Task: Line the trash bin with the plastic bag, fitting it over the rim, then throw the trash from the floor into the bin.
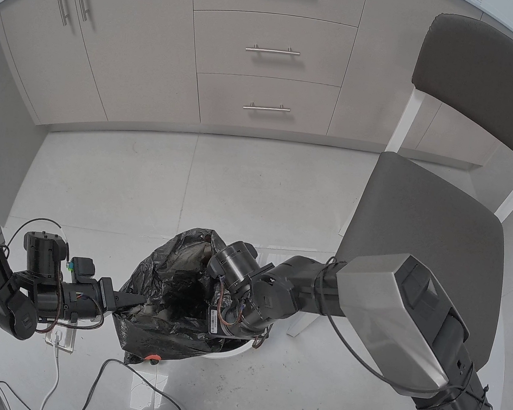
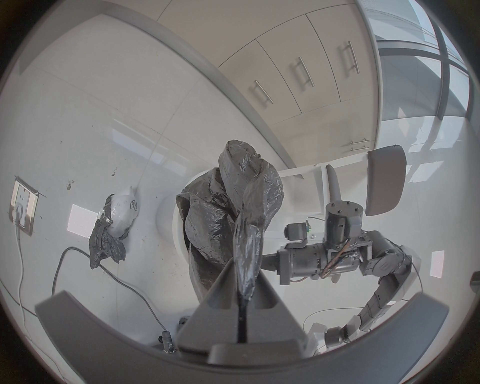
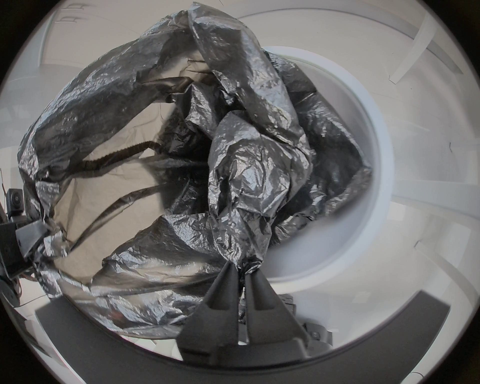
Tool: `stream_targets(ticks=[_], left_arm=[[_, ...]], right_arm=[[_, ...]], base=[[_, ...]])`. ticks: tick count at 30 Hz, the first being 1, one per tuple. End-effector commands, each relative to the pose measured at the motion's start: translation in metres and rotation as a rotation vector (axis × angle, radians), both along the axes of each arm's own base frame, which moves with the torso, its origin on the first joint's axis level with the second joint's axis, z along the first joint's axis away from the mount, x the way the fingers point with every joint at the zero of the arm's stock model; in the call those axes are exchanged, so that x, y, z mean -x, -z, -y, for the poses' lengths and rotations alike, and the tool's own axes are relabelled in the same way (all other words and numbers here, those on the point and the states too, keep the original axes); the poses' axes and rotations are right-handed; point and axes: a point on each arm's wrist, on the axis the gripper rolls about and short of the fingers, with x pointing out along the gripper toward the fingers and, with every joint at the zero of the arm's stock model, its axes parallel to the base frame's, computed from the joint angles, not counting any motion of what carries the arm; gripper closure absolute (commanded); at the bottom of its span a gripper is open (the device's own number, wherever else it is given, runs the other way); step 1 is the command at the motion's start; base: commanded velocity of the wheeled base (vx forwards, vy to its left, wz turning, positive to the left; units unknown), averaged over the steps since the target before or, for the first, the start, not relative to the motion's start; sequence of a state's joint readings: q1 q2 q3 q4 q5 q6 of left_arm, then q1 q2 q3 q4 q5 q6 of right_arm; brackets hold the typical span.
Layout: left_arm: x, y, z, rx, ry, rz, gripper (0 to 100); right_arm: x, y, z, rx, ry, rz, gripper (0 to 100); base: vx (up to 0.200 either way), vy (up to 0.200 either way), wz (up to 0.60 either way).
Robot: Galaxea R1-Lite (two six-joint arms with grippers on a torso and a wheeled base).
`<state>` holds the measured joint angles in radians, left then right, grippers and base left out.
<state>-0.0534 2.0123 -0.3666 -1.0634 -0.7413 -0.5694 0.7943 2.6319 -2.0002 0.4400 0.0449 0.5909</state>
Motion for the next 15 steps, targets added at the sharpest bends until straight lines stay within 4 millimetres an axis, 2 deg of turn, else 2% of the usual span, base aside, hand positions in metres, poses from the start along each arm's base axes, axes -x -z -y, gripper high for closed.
stream_targets(ticks=[1, 9, 15], left_arm=[[-0.002, 0.006, 0.001, -0.003, 0.004, -0.017, 100], [-0.005, 0.007, 0.002, -0.008, 0.012, -0.007, 100], [-0.029, 0.034, 0.004, -0.039, 0.022, 0.066, 100]], right_arm=[[0.005, -0.034, 0.007, 0.002, -0.027, 0.025, 100], [0.016, -0.052, 0.008, 0.032, -0.052, 0.008, 100], [0.021, -0.050, 0.012, 0.134, -0.043, 0.023, 100]], base=[[0.000, 0.000, 0.00], [0.000, 0.000, 0.00], [0.000, 0.000, 0.00]])
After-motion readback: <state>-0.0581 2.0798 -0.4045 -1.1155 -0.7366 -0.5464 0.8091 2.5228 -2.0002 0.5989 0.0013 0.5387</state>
